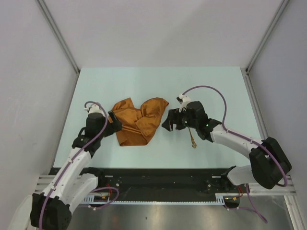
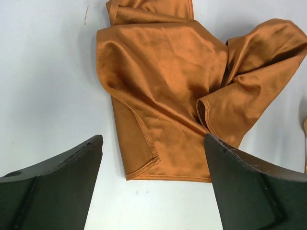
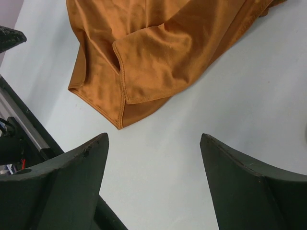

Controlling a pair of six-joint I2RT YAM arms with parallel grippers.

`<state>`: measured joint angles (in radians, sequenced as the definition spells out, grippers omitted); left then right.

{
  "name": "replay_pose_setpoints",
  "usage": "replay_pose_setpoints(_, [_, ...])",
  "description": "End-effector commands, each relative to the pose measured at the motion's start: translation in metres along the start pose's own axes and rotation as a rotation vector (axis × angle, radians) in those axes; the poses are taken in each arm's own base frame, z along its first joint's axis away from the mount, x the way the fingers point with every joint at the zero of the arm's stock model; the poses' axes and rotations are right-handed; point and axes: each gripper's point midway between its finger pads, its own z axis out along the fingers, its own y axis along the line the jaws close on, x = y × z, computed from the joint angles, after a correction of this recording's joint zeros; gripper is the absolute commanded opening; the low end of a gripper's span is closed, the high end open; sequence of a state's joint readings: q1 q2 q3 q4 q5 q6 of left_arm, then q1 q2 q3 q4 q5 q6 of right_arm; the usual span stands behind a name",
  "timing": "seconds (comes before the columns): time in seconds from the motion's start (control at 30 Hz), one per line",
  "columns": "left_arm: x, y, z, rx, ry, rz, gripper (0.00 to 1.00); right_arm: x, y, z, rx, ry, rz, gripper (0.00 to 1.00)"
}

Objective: Fold the napkin, place the utensils inside, and roll it up
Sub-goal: Flatten out the napkin at the center of the board.

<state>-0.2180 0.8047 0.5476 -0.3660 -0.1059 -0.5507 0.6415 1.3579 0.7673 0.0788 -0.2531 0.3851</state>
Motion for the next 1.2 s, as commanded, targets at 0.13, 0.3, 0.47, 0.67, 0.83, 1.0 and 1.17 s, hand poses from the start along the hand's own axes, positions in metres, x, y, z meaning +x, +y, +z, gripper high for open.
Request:
replay_pose_setpoints(0.13, [0.027, -0.013, 0.007, -0.040, 0.082, 0.073, 0.88, -0.015, 0.015, 0.001, 0.032, -0.046, -0.032, 0.82])
replay_pose_setpoints(0.3, [0.055, -0.009, 0.019, -0.099, 0.191, 0.128, 0.77, -0.010, 0.024, 0.005, 0.032, -0.036, -0.028, 0.83])
replay_pose_setpoints(0.47, [0.071, -0.008, 0.030, -0.119, 0.254, 0.165, 0.62, -0.003, 0.031, 0.007, 0.018, -0.036, -0.015, 0.83])
replay_pose_setpoints(0.67, [0.070, -0.004, 0.035, -0.167, 0.254, 0.215, 0.59, 0.005, 0.038, 0.005, -0.001, -0.034, -0.002, 0.83])
replay_pose_setpoints(0.83, [0.080, -0.003, 0.041, -0.172, 0.291, 0.225, 0.57, 0.012, 0.037, 0.004, -0.004, -0.027, -0.003, 0.83])
replay_pose_setpoints(1.0, [0.086, -0.002, 0.045, -0.173, 0.314, 0.229, 0.55, 0.012, 0.037, 0.003, -0.009, -0.027, -0.009, 0.83])
replay_pose_setpoints(1.17, [0.093, 0.000, 0.052, -0.183, 0.338, 0.241, 0.53, 0.019, 0.039, 0.012, -0.030, -0.003, -0.009, 0.83])
